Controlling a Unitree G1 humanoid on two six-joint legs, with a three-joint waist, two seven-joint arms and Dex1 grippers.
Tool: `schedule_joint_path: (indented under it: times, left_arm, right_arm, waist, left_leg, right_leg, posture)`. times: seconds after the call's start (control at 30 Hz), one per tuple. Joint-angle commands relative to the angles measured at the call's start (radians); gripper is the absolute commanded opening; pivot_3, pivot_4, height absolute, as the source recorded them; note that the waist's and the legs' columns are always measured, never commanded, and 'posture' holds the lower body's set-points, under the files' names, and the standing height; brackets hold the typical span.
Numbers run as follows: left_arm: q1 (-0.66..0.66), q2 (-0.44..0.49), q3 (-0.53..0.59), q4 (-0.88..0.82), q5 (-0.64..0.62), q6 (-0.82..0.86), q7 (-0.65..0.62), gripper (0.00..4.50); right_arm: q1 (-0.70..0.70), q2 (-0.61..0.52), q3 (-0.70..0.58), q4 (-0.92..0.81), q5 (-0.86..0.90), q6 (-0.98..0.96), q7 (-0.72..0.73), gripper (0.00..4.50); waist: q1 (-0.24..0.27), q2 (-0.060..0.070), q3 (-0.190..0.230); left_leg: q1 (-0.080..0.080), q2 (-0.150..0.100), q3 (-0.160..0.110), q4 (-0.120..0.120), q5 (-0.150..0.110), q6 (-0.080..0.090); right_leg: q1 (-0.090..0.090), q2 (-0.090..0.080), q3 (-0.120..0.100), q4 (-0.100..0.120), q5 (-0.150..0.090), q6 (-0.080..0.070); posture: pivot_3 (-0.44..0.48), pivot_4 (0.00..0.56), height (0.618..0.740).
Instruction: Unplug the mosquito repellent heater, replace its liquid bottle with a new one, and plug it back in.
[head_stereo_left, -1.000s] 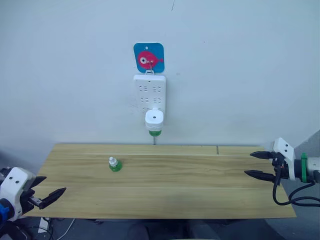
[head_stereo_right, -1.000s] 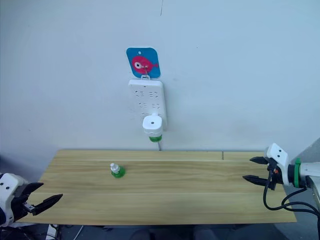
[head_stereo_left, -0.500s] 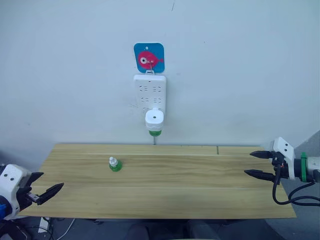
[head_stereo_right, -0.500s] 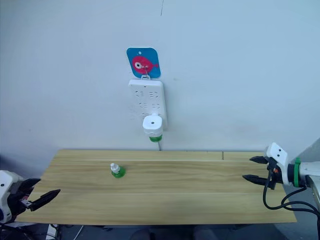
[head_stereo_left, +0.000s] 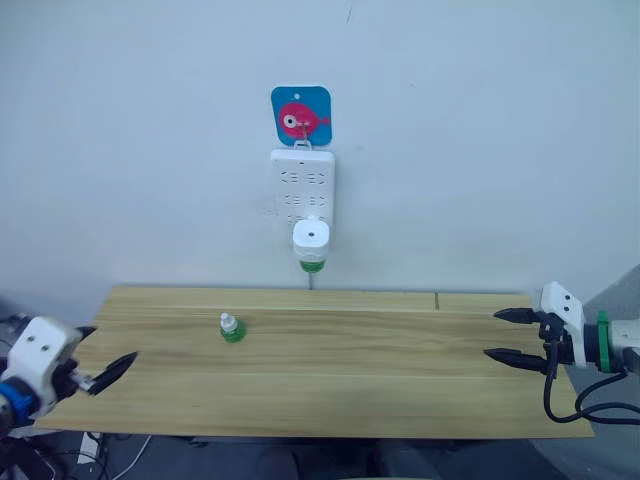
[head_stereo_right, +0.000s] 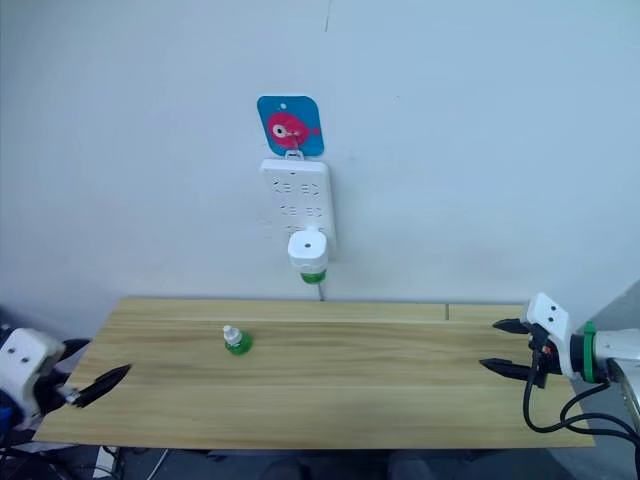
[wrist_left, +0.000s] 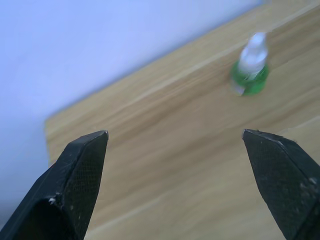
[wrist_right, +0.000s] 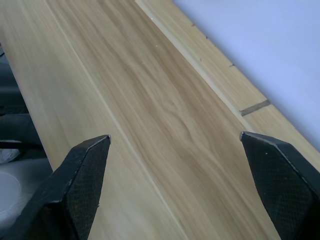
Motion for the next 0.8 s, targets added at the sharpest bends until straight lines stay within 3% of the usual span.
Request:
schedule_joint_path:
  times: [0.03, 0.27, 0.4, 0.57, 0.8]
  left_arm:
    - [-0.108, 0.006, -0.053, -0.118, -0.110, 0.181, 0.010, 4.50]
    - [-0.319, -0.005, -0.200, -0.171, -0.145, 0.259, -0.023, 4.50]
    - [-0.463, -0.019, -0.250, -0.118, -0.184, 0.306, -0.057, 4.50]
    - [-0.583, -0.043, -0.298, -0.023, -0.146, 0.262, -0.070, 4.50]
    - [-0.662, -0.059, -0.349, 0.058, -0.116, 0.237, -0.100, 4.50]
  right_arm:
    - [0.026, 0.013, -0.059, -0.138, 0.063, 0.040, -0.040, 4.35]
    - [0.098, 0.076, -0.121, -0.435, 0.188, 0.181, -0.180, 4.35]
    - [0.067, 0.141, -0.136, -0.622, 0.287, 0.287, -0.332, 4.35]
    - [-0.008, 0.194, -0.115, -0.755, 0.356, 0.371, -0.490, 4.35]
    - [-0.048, 0.193, -0.072, -0.817, 0.381, 0.413, -0.570, 4.35]
  waist:
    - [0.000, 0.000, 0.000]
    - [-0.034, 0.002, -0.002]
    - [-0.066, 0.002, -0.002]
    - [-0.117, 0.002, -0.001]
    - [-0.151, 0.002, 0.000]
  left_leg:
    - [0.000, 0.000, -0.001, 0.000, 0.000, 0.000]
    - [0.000, 0.000, -0.001, 0.001, 0.000, 0.000]
    - [0.000, 0.000, -0.003, 0.001, 0.000, 0.000]
    - [0.001, -0.001, -0.005, 0.001, 0.000, 0.000]
    - [-0.001, -0.003, -0.012, 0.000, 0.000, 0.000]
  right_leg:
    - [0.000, 0.000, 0.000, 0.000, 0.000, 0.000]
    - [0.002, 0.000, 0.000, 0.000, 0.000, 0.001]
    - [0.002, 0.001, 0.000, 0.000, 0.000, 0.001]
    - [0.005, 0.001, -0.001, -0.001, 0.000, 0.001]
    - [0.006, 0.002, -0.004, -0.003, 0.000, 0.001]
  posture:
    - [-0.011, 0.048, 0.735]
    - [-0.106, 0.063, 0.735]
    - [-0.147, 0.072, 0.735]
    - [-0.181, 0.079, 0.735]
    - [-0.199, 0.082, 0.735]
